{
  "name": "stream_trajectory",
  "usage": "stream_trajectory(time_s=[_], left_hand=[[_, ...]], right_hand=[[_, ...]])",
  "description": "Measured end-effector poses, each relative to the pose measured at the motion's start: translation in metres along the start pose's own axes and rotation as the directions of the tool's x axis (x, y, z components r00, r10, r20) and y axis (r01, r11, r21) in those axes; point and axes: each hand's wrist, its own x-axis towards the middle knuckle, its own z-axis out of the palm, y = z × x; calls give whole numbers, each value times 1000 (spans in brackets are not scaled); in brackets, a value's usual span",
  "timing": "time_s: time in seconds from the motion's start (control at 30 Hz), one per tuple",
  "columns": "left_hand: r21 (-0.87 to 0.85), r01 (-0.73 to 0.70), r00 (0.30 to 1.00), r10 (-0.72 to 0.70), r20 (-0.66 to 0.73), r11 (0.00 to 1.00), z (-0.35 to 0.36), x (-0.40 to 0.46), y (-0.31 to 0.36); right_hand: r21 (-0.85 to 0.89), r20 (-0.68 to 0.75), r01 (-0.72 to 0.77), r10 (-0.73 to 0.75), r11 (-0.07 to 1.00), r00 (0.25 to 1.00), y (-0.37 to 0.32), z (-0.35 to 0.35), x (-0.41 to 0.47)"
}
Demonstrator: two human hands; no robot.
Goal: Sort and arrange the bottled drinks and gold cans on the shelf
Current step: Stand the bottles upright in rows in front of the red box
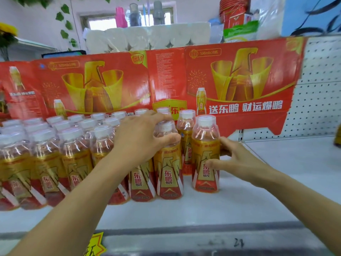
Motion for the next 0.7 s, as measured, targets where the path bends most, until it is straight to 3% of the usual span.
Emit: stream_trajectory(time_s=[0.5,0.7], left_hand=[[155,-153,987,159,-23,976,7,-2,-10],[186,-172,983,180,-26,967,9,-5,-11]], right_hand=[[-51,87,-20,25,998,996,-23,19,-3],[-66,38,-52,55,996,998,-22,26,-5]])
